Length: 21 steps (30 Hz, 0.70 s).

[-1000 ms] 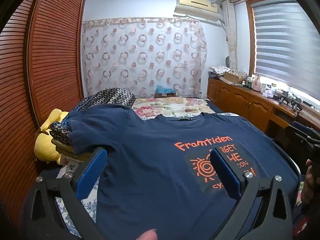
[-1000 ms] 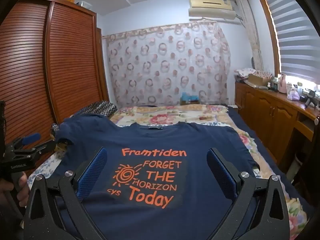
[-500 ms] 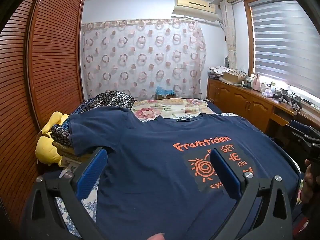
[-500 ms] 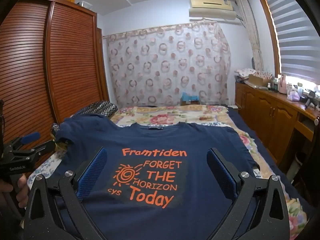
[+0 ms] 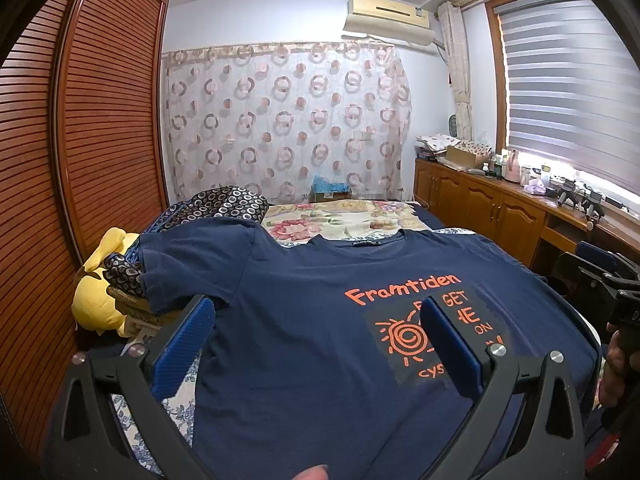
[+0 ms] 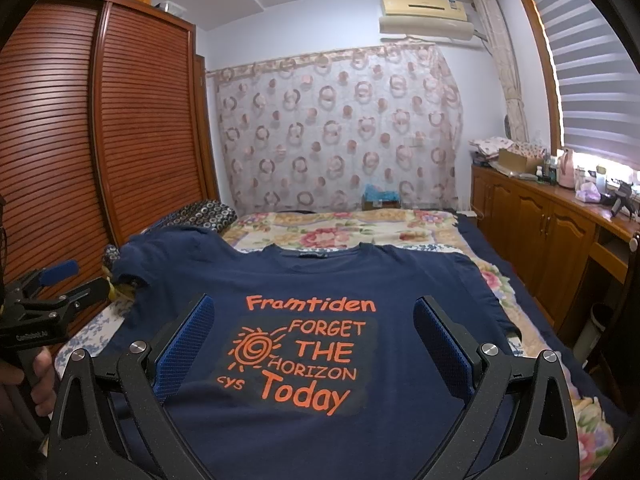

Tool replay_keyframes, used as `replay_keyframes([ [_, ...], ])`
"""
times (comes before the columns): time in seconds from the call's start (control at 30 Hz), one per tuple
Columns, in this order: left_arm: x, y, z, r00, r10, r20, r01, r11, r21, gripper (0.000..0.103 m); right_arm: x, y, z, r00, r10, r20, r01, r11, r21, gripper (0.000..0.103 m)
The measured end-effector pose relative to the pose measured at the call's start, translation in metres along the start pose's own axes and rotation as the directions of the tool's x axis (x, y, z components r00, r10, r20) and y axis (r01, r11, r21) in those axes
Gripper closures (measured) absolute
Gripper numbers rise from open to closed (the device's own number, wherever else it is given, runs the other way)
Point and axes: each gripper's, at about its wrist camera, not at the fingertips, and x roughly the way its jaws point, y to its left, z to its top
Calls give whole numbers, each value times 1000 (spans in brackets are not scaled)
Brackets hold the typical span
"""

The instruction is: Fold small clothes

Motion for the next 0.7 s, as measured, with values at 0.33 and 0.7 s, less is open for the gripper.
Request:
replay_keyframes([
  [0.33, -1, -1, 0, 1000, 0, 2, 0, 1000, 1, 0, 0, 0, 0, 1000, 0, 0, 0, 1000, 0, 1],
  [0.7, -2, -3, 0, 1000, 2, 2, -2, 1000, 3, 0, 0, 0, 0, 1000, 1, -1, -1, 1000, -1, 1],
])
